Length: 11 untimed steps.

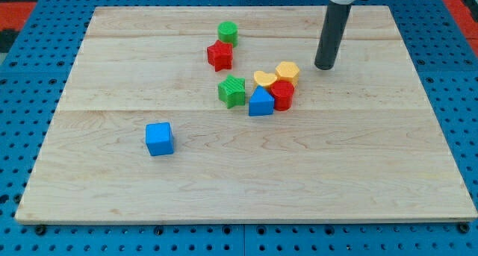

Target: Move your arm closer to the blue cube

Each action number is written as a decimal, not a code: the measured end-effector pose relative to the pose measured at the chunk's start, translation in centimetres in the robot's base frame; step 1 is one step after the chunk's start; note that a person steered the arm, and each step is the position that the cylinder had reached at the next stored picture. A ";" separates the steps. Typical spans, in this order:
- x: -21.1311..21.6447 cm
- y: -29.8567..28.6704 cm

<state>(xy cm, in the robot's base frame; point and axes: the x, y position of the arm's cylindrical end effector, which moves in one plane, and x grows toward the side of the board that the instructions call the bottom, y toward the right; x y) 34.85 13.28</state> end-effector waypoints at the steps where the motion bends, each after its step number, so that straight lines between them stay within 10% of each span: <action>1: 0.9 -2.3; 4: 1.4 0.0; 6: 17.9 2.9; 7: 20.6 -6.1; 10: 18.8 -26.7; 11: 11.5 -27.9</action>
